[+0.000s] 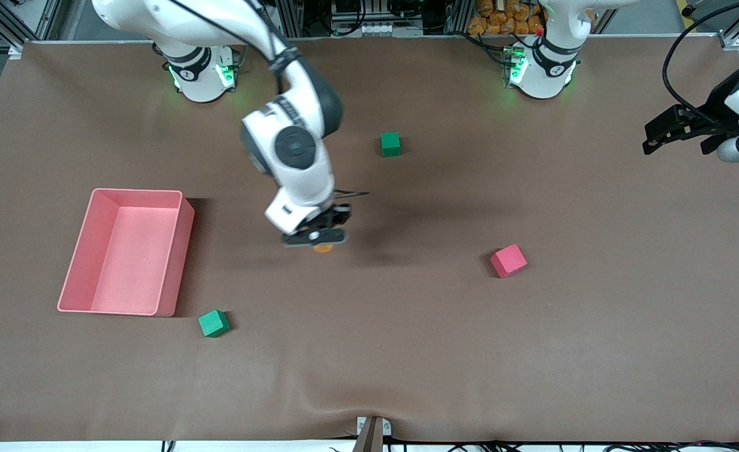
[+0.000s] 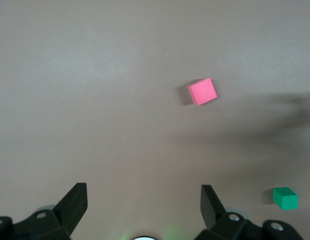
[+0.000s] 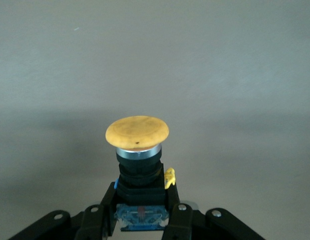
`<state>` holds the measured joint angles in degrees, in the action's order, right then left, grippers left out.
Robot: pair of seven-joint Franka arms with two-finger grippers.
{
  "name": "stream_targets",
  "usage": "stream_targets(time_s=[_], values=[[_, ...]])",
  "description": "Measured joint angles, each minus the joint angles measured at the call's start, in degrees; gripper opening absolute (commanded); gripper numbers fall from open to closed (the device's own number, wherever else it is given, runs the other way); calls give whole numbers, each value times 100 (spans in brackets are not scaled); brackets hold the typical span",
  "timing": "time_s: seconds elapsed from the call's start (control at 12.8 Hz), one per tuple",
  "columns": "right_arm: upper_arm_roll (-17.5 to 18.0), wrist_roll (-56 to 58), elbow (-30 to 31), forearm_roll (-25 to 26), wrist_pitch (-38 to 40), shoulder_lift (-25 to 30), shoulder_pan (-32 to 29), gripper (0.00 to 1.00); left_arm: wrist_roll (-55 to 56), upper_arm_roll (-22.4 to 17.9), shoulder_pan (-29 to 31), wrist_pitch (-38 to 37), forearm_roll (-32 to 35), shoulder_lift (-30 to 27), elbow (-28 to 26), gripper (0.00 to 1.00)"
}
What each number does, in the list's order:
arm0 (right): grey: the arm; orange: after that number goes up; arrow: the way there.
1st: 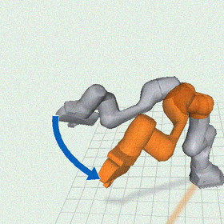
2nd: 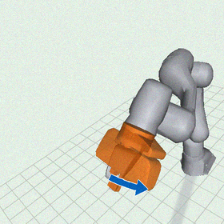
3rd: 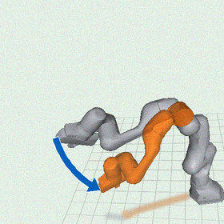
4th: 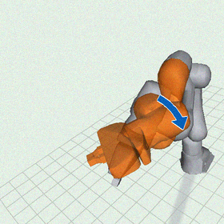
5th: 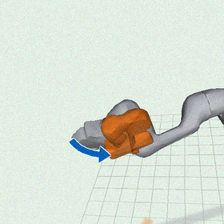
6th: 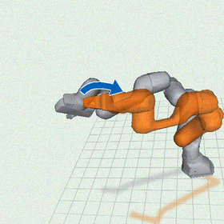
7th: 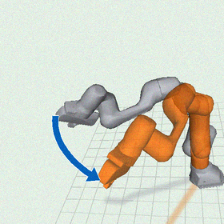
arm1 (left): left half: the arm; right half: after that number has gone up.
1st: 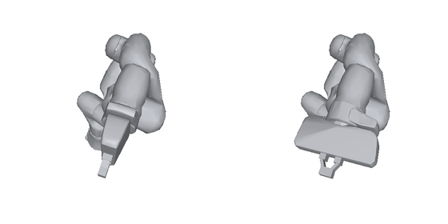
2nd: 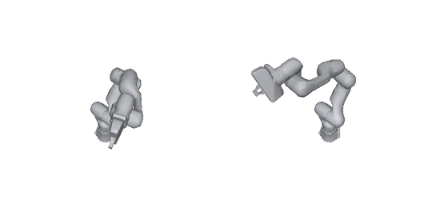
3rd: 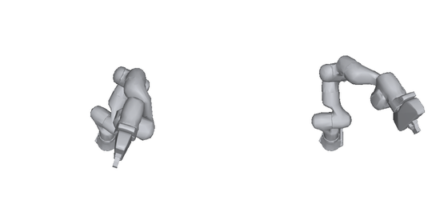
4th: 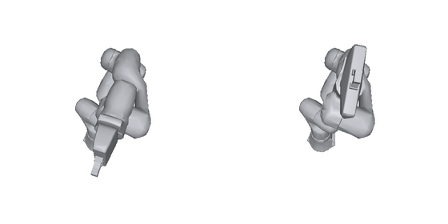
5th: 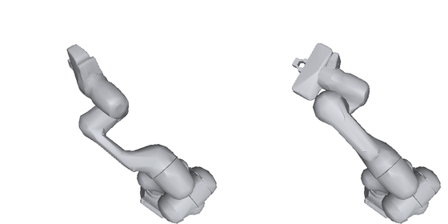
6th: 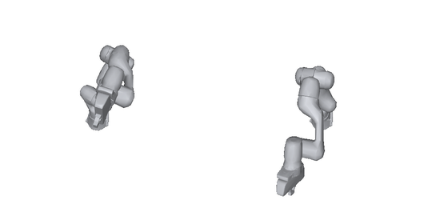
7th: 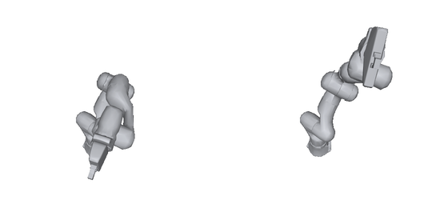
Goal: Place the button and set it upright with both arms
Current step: 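Carry the button to mid-table and set it upright with the right gripper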
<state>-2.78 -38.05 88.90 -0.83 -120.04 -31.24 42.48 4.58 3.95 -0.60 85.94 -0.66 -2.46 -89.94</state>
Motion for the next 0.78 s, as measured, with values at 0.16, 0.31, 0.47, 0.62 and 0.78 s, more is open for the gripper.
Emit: stream_targets(time_s=[0.16,0.31,0.47,0.62,0.78], values=[[-3,-666,-262,0,-12,-290,330,0,0,-1,0,0,0,0,0,100],[-5,-1192,-548,0,-261,-673,602,0,0,-1,0,0,0,0,0,100],[-11,-1353,-709,0,-722,-1055,803,0,0,-1,0,0,0,0,0,100],[-15,-1294,-773,7,-1160,-1356,918,0,0,-1,0,0,0,0,0,100],[-22,-894,-823,10,-1260,-1502,948,0,0,-1,0,0,0,0,0,100]])
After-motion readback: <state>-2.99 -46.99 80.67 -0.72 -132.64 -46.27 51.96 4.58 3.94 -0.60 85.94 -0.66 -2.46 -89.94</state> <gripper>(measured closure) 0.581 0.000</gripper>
